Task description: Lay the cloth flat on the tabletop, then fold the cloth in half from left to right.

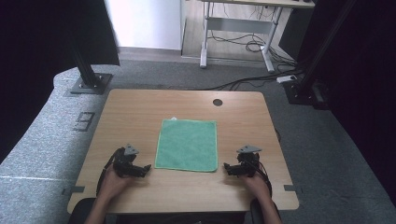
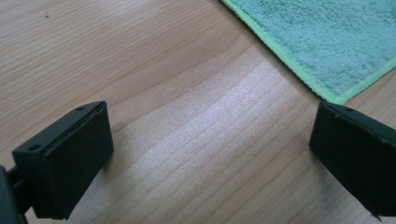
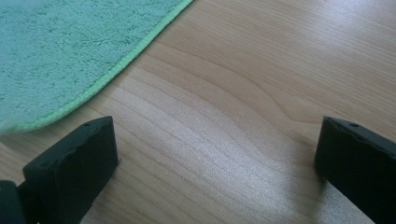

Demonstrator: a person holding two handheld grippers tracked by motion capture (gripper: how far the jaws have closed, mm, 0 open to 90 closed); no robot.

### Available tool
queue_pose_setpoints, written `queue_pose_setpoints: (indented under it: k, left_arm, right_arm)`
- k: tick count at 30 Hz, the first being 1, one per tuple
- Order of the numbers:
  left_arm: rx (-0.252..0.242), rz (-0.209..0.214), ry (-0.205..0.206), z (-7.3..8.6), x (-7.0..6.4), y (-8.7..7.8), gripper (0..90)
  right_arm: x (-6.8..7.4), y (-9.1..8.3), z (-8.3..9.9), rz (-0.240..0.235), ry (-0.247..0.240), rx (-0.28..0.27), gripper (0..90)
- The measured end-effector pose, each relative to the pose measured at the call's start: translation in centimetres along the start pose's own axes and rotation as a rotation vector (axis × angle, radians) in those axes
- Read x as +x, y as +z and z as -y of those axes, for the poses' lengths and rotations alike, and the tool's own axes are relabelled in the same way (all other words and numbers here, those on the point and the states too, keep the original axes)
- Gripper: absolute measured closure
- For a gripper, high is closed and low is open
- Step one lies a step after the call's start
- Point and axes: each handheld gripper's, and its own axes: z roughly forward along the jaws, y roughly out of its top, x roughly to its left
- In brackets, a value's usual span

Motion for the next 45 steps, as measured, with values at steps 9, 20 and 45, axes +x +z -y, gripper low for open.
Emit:
queue_pose_setpoints:
  k: [9,20,45]
  left_arm:
    - [-0.001,-0.009,-0.011,-0.1,0.0,0.1,0.0]
    - [-0.001,-0.014,-0.016,-0.1,-0.1,0.1,0.0]
    - [-0.05,-0.007,-0.007,-5.6,0.4,2.5,0.0]
  right_arm:
    - [0.0,0.0,0.0,0.0,0.0,0.0,0.0]
    - [0.0,0.0,0.0,-0.001,0.0,0.0,0.0]
    - [0.8,-0.6,-0.8,-0.029,-0.004,-0.01,0.7]
